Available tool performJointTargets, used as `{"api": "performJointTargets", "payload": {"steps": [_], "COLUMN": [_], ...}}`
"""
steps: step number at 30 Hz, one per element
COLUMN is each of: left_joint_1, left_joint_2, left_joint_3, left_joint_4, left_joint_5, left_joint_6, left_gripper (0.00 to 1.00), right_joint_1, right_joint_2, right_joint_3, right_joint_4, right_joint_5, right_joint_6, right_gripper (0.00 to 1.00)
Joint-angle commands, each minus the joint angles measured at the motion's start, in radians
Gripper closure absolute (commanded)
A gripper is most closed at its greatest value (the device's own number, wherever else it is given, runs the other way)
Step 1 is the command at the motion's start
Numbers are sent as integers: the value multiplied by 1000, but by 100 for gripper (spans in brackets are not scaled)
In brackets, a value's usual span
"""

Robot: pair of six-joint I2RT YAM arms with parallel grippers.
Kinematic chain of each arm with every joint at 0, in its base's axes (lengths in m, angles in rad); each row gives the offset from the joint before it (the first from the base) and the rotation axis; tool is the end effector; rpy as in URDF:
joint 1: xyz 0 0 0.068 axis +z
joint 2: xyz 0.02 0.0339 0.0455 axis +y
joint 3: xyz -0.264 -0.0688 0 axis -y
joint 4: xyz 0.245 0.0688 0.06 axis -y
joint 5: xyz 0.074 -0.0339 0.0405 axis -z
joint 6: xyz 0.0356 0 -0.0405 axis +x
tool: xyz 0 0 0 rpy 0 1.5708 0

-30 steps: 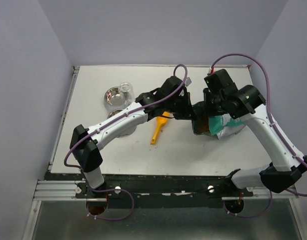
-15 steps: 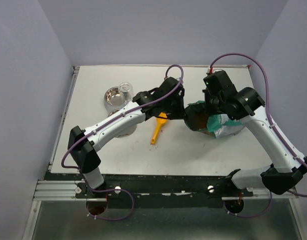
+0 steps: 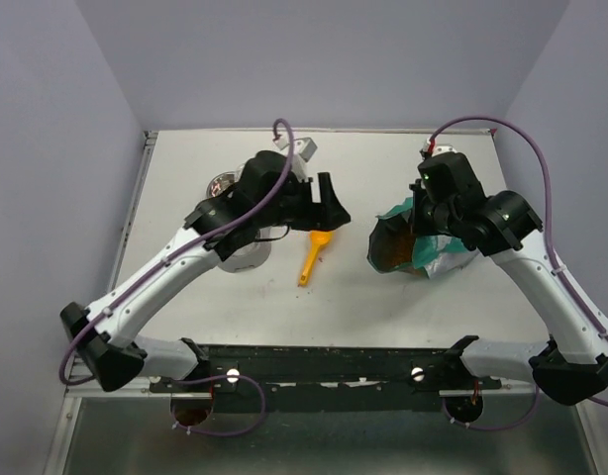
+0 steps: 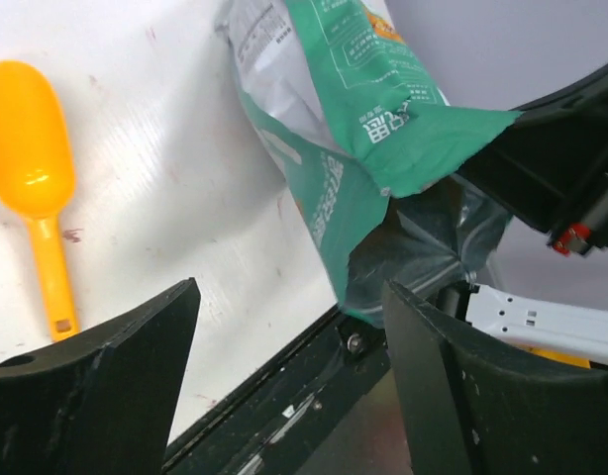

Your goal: Serve the pet food

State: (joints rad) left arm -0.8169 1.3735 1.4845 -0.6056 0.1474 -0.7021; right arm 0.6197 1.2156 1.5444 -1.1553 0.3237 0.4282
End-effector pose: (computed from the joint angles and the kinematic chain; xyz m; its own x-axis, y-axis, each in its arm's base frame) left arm 0.2024 -0.2232 0.4073 -0.7709 -0.1122 -0.6270 0.4083 0.6685 -0.6217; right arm 0.1805 0.1149 0.4177 -0.7005 -0.0162 -0.7134 -0.0927 0.9933 0.0685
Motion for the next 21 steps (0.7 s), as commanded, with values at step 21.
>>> {"api": "performJointTargets", "payload": {"steps": [21], "left_joint_1": [180], "left_joint_2": [212], "left_joint_3": [-406], "left_joint_4": [323], "left_joint_5": [-54], "left_joint_6": [147], "left_gripper": [26], "right_joint_1": [-11], "right_joint_2": [-30], "right_joint_3": [89], "right_joint_4": [-40], "right_joint_5": [-35], "right_joint_6": [21], "right_gripper": [100]}}
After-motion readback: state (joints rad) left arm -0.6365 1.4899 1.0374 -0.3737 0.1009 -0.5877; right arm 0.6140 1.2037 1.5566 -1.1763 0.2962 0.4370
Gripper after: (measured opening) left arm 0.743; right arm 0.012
